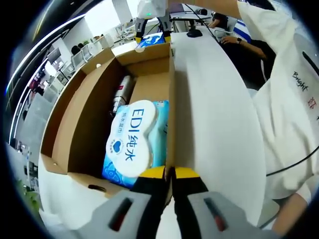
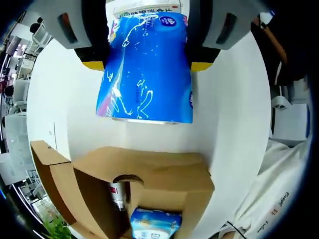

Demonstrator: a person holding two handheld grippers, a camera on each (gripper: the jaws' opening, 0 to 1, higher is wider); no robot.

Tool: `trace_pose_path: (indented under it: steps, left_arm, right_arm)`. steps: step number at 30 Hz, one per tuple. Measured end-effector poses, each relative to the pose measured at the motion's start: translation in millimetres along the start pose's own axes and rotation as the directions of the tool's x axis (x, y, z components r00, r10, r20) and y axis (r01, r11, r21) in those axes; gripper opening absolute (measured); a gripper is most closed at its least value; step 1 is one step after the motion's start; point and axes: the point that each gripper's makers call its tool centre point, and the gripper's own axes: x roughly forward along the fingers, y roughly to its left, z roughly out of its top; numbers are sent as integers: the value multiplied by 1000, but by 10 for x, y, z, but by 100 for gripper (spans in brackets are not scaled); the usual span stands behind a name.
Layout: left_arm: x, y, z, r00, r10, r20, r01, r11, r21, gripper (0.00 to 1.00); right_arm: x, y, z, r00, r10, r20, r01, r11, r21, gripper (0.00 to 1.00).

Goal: Operate the shoe box by opening the lid, removing the specified soft item, and placing it in the target area until the item is outside and the box remains undamaged.

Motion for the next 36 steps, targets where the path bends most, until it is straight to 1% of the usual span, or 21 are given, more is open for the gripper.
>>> trace_pose_path:
  steps: [9, 20, 28, 36]
  left_arm:
    - [-2, -1, 1, 1000, 1, 2, -1, 1000, 0, 4]
    - [2, 0, -3, 1000, 2, -2, -2, 1000, -1, 4]
    - [4, 1, -2, 1000, 3, -2, -3, 1000, 0, 4]
    - [3, -3, 0, 1000, 1, 1, -1, 1000, 2, 4]
  right_arm:
    - [101, 8, -9, 1000, 2, 2, -2, 1000, -6, 62]
    - [127, 13, -18, 1000, 3, -1, -3, 1000, -3, 62]
    - [138, 7, -18, 1000, 2, 0, -2, 1000, -30, 64]
    - [140, -2, -23, 1000, -3, 6, 3, 1000, -14, 66]
